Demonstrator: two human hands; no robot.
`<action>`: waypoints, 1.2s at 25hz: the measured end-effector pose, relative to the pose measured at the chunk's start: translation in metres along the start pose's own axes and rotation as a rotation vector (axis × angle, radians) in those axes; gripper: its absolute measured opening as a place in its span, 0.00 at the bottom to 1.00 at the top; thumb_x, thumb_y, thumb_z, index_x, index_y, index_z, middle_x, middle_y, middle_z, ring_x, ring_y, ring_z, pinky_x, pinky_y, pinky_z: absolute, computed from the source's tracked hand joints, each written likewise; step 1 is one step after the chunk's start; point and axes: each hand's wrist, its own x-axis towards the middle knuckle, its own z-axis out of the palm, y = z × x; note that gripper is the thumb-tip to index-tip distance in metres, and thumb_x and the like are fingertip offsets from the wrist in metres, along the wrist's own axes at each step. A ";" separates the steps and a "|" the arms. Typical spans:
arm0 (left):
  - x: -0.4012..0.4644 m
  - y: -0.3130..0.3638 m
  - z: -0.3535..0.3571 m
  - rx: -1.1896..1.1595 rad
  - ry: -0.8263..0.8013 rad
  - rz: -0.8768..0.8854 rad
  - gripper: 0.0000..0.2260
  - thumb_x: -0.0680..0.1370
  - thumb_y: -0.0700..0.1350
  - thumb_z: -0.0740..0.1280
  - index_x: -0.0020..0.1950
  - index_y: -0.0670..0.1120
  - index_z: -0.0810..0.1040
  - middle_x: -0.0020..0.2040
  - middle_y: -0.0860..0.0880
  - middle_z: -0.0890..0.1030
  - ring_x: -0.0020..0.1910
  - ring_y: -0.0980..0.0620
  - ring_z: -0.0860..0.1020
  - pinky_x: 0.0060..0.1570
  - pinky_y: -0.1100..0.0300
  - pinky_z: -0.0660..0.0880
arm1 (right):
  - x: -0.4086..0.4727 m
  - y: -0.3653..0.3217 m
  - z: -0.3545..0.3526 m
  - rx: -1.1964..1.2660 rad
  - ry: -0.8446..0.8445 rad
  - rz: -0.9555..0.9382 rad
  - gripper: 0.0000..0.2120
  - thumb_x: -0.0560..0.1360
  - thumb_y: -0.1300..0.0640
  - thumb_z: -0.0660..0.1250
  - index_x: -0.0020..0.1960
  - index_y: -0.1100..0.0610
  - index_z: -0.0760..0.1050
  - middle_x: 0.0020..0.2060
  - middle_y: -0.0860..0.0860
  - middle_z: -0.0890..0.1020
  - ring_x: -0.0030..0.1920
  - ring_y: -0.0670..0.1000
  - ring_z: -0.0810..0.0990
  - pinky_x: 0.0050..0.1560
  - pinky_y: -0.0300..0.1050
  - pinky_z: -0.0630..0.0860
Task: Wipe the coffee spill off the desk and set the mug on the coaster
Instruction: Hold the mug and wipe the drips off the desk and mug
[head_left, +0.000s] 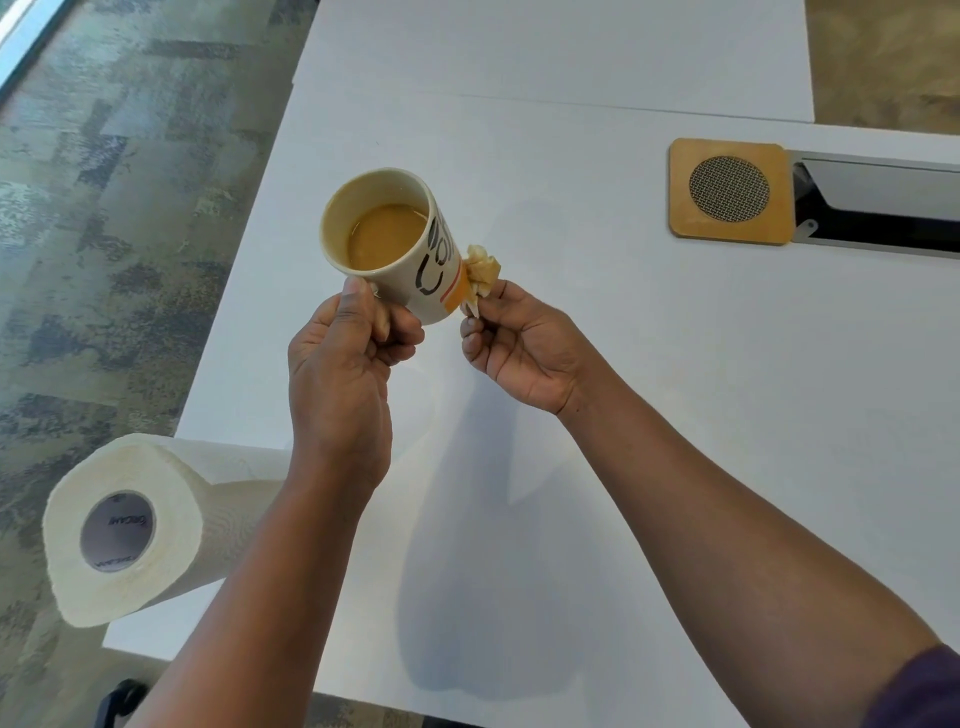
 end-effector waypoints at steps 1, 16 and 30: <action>0.000 0.000 0.000 -0.002 0.002 0.004 0.18 0.86 0.48 0.58 0.36 0.48 0.73 0.36 0.50 0.81 0.42 0.47 0.76 0.47 0.55 0.74 | -0.002 0.005 -0.001 -0.007 -0.010 0.012 0.07 0.80 0.68 0.62 0.52 0.60 0.77 0.41 0.54 0.78 0.38 0.49 0.77 0.42 0.39 0.77; -0.001 0.002 0.002 -0.082 -0.026 0.017 0.18 0.86 0.47 0.58 0.37 0.47 0.72 0.35 0.49 0.79 0.41 0.49 0.77 0.51 0.51 0.74 | 0.007 0.039 0.026 -0.034 -0.003 0.156 0.08 0.79 0.70 0.63 0.49 0.61 0.79 0.38 0.57 0.78 0.35 0.49 0.76 0.38 0.39 0.79; 0.000 -0.003 -0.007 -0.043 -0.042 0.005 0.19 0.85 0.48 0.58 0.35 0.48 0.73 0.35 0.49 0.80 0.41 0.48 0.77 0.48 0.54 0.74 | 0.025 -0.018 0.025 0.118 0.080 -0.051 0.04 0.79 0.66 0.64 0.48 0.62 0.77 0.39 0.56 0.81 0.36 0.49 0.77 0.43 0.40 0.76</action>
